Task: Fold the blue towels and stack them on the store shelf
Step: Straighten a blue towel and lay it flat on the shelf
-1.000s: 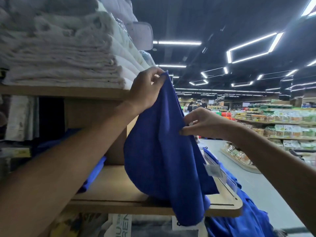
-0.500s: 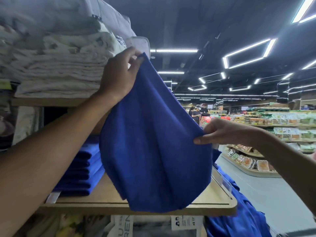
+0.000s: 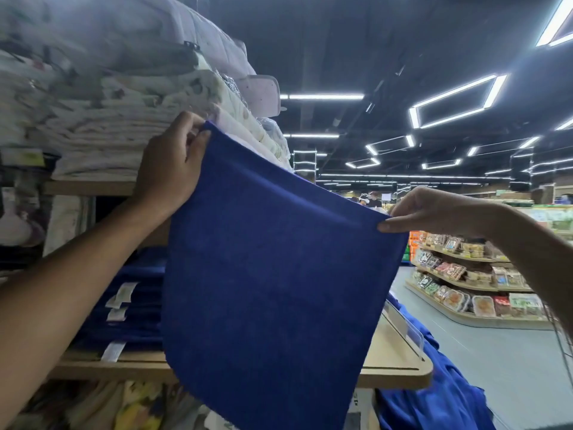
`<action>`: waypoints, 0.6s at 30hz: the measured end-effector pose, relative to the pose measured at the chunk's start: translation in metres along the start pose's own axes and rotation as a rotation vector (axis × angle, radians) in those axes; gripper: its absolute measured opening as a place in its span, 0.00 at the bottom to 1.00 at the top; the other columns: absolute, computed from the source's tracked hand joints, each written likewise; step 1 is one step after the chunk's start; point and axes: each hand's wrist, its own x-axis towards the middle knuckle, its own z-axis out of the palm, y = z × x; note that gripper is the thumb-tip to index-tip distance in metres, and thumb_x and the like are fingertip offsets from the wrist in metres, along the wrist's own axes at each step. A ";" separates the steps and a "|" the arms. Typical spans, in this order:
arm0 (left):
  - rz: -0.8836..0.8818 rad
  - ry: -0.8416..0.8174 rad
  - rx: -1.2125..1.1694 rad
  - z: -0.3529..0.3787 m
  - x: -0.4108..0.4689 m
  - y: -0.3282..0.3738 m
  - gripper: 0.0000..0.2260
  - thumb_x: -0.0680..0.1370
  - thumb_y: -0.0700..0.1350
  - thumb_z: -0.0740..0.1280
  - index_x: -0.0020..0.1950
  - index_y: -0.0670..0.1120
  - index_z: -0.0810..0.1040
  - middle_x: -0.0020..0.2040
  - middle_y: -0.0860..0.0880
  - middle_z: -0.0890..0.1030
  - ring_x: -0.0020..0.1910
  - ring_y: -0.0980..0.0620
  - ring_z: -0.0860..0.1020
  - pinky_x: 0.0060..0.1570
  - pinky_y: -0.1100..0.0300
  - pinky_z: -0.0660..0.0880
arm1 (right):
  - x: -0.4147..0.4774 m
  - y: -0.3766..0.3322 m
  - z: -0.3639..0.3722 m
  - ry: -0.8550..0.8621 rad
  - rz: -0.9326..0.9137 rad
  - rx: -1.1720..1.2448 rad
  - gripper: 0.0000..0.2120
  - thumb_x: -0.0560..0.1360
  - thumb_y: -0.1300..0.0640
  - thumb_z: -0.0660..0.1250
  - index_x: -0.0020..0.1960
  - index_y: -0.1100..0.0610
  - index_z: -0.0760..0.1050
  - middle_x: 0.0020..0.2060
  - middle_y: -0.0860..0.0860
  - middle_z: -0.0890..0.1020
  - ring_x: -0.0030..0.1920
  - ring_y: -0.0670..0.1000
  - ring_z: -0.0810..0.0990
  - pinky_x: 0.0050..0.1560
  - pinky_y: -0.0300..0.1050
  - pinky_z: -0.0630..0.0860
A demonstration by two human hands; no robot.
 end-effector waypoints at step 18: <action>-0.334 0.134 -0.301 -0.034 -0.062 -0.003 0.06 0.81 0.57 0.60 0.47 0.59 0.73 0.40 0.58 0.80 0.38 0.68 0.76 0.37 0.70 0.71 | 0.006 0.024 0.005 0.244 -0.136 0.815 0.18 0.63 0.47 0.83 0.49 0.54 0.86 0.43 0.52 0.87 0.41 0.47 0.85 0.43 0.40 0.81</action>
